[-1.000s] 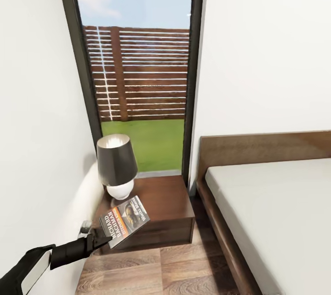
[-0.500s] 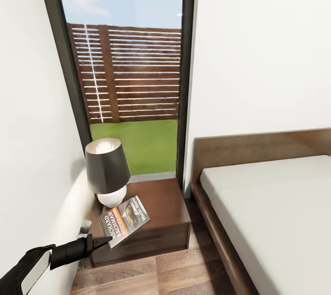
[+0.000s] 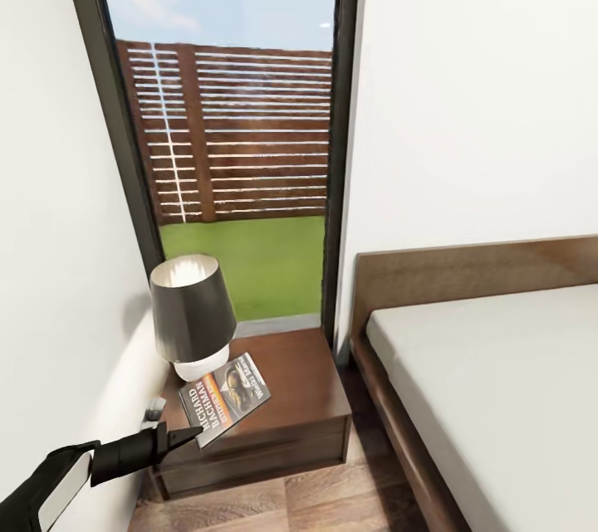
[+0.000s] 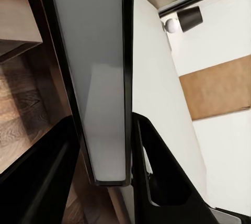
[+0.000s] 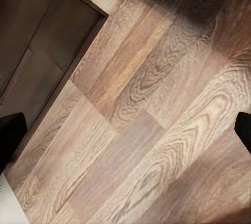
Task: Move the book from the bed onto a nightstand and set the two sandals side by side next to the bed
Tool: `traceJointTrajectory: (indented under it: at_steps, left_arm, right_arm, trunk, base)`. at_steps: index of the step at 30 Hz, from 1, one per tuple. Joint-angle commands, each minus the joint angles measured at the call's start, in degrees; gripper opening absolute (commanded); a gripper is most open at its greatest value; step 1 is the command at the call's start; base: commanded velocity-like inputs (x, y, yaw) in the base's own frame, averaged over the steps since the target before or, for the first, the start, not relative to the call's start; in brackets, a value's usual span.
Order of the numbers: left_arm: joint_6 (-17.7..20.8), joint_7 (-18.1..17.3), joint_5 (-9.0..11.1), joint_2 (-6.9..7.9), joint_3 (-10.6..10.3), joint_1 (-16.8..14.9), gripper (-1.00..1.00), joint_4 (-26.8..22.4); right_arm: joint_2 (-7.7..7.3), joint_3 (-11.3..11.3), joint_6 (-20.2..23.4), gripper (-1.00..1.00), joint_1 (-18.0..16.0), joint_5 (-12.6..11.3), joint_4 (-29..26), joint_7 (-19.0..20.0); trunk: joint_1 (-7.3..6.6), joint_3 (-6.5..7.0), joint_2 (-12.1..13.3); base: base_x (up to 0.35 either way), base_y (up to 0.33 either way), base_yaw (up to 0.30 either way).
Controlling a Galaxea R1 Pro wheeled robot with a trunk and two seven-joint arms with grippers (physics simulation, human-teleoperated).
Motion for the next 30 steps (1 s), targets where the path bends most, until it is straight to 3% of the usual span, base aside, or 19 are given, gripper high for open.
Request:
traceJointTrajectory:
  at_steps: [1,22,30]
  left_arm:
    - [0.5,0.0,0.5,0.03,-0.2,0.0,-1.00,0.0]
    - [0.5,0.3,0.4,-0.96,-0.1,0.0,-1.00,0.0]
    - [0.8,1.7,0.5,-2.18,-0.1,0.0,-1.00,-0.1]
  right_arm:
    - [-0.03,0.5,-0.3,1.00,0.0,-0.6,0.1,0.2]
    - [-0.01,0.5,-0.3,1.00,0.0,-0.6,0.1,0.3]
    - [-0.01,0.5,-0.1,1.00,0.0,-0.6,0.2,0.5]
  trunk:
    - [0.01,-0.06,0.0]
    - [0.01,-0.06,0.0]
    - [0.01,-0.06,0.0]
  base:
    - [0.135,0.008,0.000]
    - [0.033,0.001,0.000]
    - [0.000,0.000,0.000]
